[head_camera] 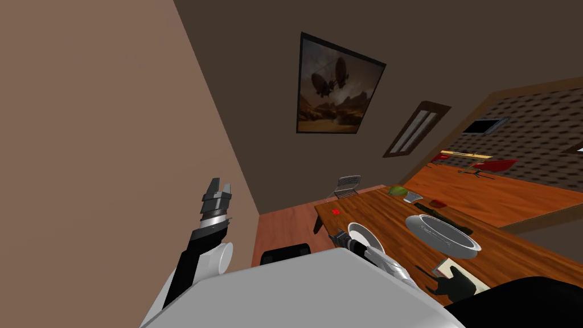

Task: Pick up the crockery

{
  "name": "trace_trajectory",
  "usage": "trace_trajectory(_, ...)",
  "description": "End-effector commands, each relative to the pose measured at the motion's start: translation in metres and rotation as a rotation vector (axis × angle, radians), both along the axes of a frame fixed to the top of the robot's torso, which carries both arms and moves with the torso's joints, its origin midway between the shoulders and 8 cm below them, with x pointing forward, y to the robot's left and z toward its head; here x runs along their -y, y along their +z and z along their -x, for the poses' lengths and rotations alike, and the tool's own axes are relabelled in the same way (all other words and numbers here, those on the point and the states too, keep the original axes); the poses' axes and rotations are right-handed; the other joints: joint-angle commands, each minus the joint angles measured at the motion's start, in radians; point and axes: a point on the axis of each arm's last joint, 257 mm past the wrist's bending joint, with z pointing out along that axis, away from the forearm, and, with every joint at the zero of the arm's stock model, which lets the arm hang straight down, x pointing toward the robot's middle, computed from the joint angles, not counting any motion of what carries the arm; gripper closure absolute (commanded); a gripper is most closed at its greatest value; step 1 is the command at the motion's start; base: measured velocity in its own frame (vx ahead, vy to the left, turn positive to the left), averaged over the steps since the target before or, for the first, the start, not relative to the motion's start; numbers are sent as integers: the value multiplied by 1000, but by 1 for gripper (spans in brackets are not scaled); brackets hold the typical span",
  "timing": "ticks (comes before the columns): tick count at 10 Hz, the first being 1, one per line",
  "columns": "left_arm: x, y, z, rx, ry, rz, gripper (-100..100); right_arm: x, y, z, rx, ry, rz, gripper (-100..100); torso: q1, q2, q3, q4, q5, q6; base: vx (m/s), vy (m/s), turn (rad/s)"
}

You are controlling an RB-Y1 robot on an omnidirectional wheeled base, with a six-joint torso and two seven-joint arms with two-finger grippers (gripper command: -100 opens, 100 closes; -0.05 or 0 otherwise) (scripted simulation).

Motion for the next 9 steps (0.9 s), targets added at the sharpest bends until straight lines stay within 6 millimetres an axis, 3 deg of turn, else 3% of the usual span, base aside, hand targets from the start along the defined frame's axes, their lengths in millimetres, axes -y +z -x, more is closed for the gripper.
trace_trajectory(1, 0, 0, 0, 0, 0, 0, 0, 31, -8, 19, -54, 36, 94, -100, 0, 0, 0, 0, 0, 0, -32, -6, 160)
trace_trajectory(2, 0, 0, 0, 0, 0, 0, 0, 33, -9, 21, -59, 33, 97, -100, 0, 1, 0, 0, 0, 0, -28, -7, 47)
trace_trajectory(7, 0, 0, 0, 0, 0, 0, 0, 119, -21, 80, -219, 117, 331, -100, 0, 2, 1, 0, 0, 1, -42, -3, 120)
trace_trajectory(8, 0, 0, 0, 0, 0, 0, 0, 119, -21, 80, -219, 117, 331, -100, 0, 3, 2, 1, 0, 1, -37, -1, 22)
trace_trajectory(9, 0, 0, 0, 0, 0, 0, 0, 131, -22, 91, -247, 129, 364, -100, 0, 2, 1, 0, 0, 1, -29, 1, 45)
